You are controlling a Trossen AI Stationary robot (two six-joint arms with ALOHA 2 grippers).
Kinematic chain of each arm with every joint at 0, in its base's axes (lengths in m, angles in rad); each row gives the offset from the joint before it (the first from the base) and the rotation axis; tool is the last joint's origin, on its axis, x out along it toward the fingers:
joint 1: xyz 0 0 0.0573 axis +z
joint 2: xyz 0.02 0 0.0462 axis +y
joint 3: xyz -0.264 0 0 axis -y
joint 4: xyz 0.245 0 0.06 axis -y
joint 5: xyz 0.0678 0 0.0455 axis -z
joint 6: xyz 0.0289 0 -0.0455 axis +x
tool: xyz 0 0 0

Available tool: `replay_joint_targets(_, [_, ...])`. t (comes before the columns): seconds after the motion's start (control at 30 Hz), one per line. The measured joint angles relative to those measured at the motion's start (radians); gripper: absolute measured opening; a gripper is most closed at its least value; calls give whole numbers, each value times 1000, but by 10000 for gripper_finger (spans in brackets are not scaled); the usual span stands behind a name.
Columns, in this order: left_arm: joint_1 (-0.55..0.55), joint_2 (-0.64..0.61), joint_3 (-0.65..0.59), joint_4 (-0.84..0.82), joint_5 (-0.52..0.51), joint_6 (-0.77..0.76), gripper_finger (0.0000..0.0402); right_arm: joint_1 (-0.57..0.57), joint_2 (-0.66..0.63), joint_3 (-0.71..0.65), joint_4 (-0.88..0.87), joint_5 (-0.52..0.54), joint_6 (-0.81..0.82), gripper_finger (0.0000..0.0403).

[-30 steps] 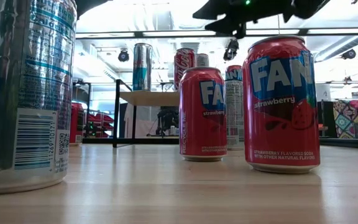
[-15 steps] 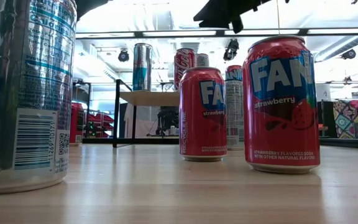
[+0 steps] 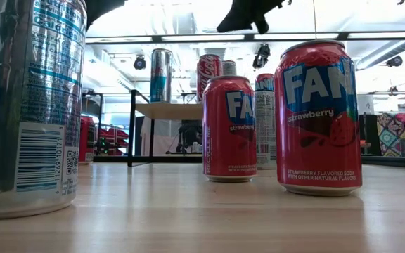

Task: Place canned beverage on shelf
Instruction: Put the bottom left red black soda can on the shelf

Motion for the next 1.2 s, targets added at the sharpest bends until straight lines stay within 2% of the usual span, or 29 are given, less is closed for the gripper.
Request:
replay_joint_targets(0.5, [0,0,8,-4,0,5,327,-38,144,139,-83,-9,-54,9])
replay_joint_targets(1.2, [0,5,8,-5,0,5,327,-74,206,143,-80,-7,-48,9])
